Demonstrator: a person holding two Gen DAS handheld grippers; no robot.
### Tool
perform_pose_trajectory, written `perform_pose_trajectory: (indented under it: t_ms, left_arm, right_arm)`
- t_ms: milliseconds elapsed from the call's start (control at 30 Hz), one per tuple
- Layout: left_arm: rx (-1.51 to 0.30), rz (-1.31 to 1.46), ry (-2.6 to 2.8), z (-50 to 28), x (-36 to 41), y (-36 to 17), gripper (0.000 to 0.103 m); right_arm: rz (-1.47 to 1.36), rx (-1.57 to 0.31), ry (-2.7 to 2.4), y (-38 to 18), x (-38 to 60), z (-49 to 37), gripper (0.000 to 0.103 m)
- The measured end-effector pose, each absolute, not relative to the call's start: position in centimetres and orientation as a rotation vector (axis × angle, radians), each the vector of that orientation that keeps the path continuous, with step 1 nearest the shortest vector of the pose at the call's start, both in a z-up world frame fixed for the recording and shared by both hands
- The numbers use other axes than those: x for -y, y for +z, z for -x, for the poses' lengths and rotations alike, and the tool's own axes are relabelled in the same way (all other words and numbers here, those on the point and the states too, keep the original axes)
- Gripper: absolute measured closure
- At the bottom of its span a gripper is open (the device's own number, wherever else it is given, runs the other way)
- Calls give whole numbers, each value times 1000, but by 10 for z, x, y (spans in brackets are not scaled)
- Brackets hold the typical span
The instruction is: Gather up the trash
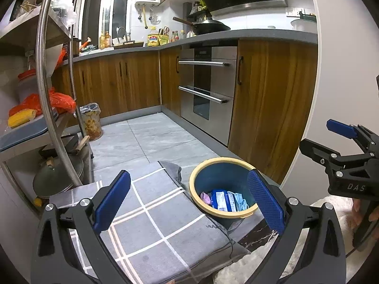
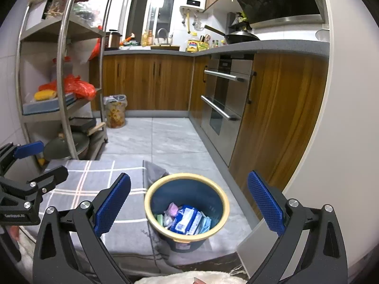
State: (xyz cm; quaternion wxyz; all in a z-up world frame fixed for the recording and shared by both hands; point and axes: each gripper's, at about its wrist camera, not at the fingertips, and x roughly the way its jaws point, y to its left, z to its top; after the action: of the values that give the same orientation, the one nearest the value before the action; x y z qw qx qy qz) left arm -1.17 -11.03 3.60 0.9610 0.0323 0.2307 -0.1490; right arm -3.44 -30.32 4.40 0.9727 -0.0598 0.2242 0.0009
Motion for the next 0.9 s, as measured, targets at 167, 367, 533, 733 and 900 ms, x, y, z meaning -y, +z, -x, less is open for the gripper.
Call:
perform_pose_trajectory:
  t_ms: [167, 367, 533, 733, 900]
  left_arm:
    - [-470, -67, -305, 12, 110, 37, 6]
    - [-471, -65, -307, 12, 110, 36, 6]
    - [-473, -66, -309, 11, 111, 36, 6]
    - [-479, -72, -316, 11, 113, 35, 6]
    - [-480, -71, -316, 12, 113, 34, 6]
  right_arm:
    - [116, -453, 2, 44, 304, 35, 5]
    - [118, -453, 3, 44, 305, 34, 5]
    - [113, -454, 4, 44, 305, 35, 5]
    - [112, -453, 4, 44, 305, 36, 5]
    - [112, -453, 3, 44, 305, 36, 5]
